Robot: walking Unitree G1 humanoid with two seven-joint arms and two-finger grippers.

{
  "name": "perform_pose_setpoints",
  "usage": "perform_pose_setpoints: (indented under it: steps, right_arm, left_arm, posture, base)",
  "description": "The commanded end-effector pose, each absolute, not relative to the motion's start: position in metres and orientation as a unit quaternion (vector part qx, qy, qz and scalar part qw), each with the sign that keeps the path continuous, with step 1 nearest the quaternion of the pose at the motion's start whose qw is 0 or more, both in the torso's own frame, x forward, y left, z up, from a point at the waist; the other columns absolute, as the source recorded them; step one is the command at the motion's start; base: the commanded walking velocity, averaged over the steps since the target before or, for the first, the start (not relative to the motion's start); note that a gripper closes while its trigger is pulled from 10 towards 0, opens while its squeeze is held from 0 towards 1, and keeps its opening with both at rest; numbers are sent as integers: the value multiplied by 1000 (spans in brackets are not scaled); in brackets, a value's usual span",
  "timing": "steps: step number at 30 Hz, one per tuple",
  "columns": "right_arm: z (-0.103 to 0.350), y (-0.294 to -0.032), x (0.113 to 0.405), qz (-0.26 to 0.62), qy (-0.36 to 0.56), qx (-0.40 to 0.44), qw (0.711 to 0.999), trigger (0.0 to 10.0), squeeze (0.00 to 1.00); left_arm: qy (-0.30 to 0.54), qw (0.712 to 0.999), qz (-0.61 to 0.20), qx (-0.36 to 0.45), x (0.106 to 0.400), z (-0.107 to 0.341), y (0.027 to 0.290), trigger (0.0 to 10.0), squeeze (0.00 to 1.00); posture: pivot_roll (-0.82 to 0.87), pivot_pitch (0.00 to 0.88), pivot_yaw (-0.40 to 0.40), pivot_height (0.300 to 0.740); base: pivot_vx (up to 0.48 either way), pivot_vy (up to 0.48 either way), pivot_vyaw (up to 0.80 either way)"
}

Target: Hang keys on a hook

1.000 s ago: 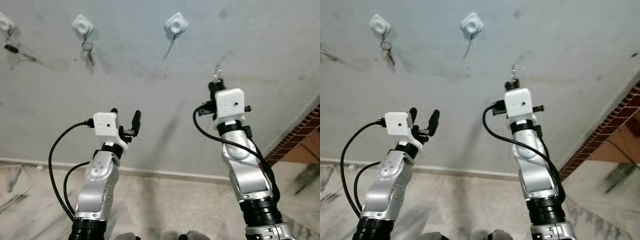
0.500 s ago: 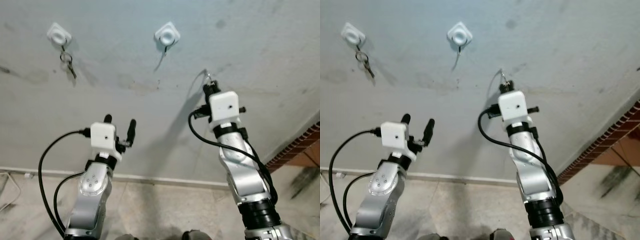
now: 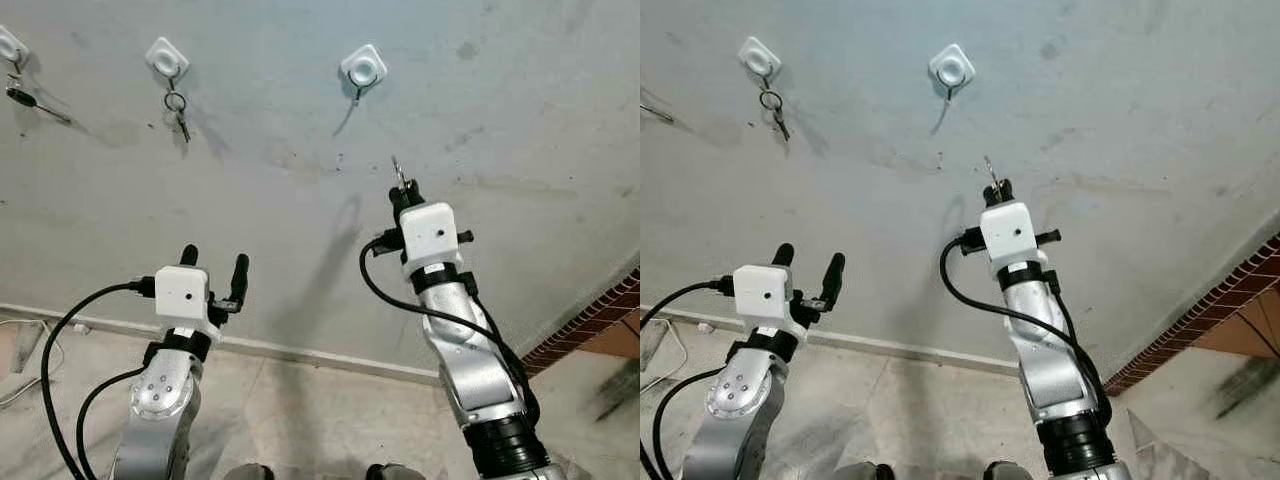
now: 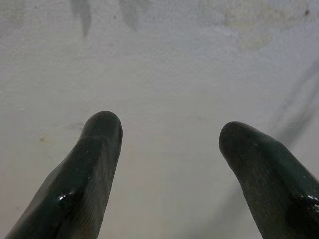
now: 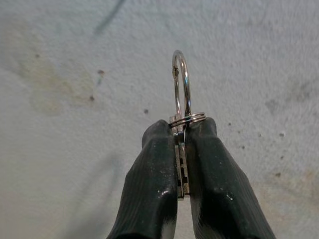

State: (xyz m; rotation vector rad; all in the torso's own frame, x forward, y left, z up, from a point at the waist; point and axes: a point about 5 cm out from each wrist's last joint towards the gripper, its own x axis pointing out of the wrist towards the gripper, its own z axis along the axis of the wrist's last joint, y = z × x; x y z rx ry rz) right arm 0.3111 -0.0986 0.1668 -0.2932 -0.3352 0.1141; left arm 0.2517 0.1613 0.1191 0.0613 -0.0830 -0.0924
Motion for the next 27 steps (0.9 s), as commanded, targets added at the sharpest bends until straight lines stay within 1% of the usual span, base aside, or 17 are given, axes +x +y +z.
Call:
perform_pose_setpoints:
  steps: [1, 6, 9, 15, 19, 23, 27]
  right_arm:
    - [173, -87, 308, 60, -189, -140, 970, 10000, 0]
    - [178, -77, 312, 62, -209, -162, 963, 10000, 0]
    - [183, -72, 317, 65, -218, -159, 961, 10000, 0]
    - [193, -60, 322, 74, -251, -177, 949, 10000, 0]
    - [199, -57, 322, 62, -273, -192, 941, 10000, 0]
    - [207, -62, 323, 30, -293, -195, 936, 10000, 0]
    - [209, -65, 324, 21, -294, -189, 937, 10000, 0]
  left_arm:
    - [-38, 997, -48, 42, 248, 122, 164, 10000, 0]
    - [-37, 997, -46, 46, 247, 123, 165, 10000, 0]
    - [-35, 997, -45, 48, 246, 124, 166, 10000, 0]
    - [-19, 997, -43, 58, 237, 121, 175, 10000, 0]
    - [-12, 997, -41, 64, 233, 120, 178, 10000, 0]
    - [-13, 997, -39, 65, 233, 122, 179, 10000, 0]
    - [-13, 997, -39, 66, 234, 122, 178, 10000, 0]
  posture:
    - [115, 219, 61, 740]
    - [133, 230, 67, 740]
    - [139, 232, 69, 740]
    - [171, 240, 75, 740]
    - [181, 245, 75, 740]
    - [184, 245, 76, 740]
    - [184, 241, 75, 740]
  base:
    - [0, 0, 0]
    - [0, 0, 0]
    - [0, 0, 0]
    - [0, 0, 0]
    - [0, 0, 0]
    - [0, 0, 0]
    - [0, 0, 0]
